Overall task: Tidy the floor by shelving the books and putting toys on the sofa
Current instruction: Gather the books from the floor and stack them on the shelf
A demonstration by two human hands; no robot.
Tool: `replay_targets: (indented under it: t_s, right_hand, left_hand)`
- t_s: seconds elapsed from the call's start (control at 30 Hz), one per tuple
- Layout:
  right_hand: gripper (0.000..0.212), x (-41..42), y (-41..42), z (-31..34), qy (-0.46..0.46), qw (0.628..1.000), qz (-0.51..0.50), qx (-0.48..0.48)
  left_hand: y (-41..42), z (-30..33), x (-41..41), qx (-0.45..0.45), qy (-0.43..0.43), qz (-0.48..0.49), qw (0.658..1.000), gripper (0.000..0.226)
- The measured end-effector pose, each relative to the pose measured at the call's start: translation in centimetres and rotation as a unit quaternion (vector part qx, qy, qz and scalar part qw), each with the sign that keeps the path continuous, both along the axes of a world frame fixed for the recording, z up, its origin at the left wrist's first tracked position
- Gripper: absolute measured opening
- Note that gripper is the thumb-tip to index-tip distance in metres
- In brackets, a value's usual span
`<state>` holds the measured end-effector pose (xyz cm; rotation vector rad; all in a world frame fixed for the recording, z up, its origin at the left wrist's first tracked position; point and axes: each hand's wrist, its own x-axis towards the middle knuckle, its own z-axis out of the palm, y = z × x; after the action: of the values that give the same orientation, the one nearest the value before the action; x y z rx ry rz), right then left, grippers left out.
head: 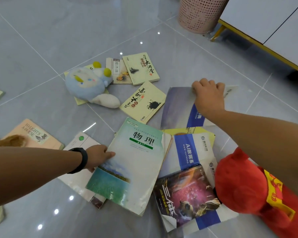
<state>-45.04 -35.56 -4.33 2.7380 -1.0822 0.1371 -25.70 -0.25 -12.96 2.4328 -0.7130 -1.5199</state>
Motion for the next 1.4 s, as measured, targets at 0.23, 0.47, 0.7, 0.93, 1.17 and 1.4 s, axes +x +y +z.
replay_targets:
  t_s: [0.23,0.47,0.7,0.93,1.17,1.4]
  right_hand:
    - [0.045,1.1,3.1,0.9,-0.060,0.991,0.120,-0.017]
    - [0.013,4.4,4.6,5.0,-0.013,0.916,0.400,-0.037]
    - [0.042,7.0,14.1,-0.2,0.085,0.892,0.427,0.124]
    - [0.044,1.0,10.5,-3.5,0.245,0.928,0.221,0.172]
    - [0.060,-7.4,8.1,-6.8,0.365,0.896,0.034,0.249]
    - [0.093,-6.2,8.1,-7.8,0.323,0.909,0.031,0.261]
  left_hand:
    - [-0.9,0.8,0.5,0.026,-0.037,-0.064,0.997,0.038]
    - [-2.1,1.4,3.0,-0.092,-0.087,-0.024,0.992,0.029]
    - [-3.5,4.0,2.8,0.004,0.087,0.002,0.996,0.054]
    - [-2.1,0.9,0.6,-0.021,-0.024,-0.148,0.989,0.043]
    - [-1.1,0.2,-1.0,-0.029,-0.168,-0.238,0.956,0.098]
    - [-1.4,-0.5,-0.4,0.015,-0.137,-0.179,0.974,0.120]
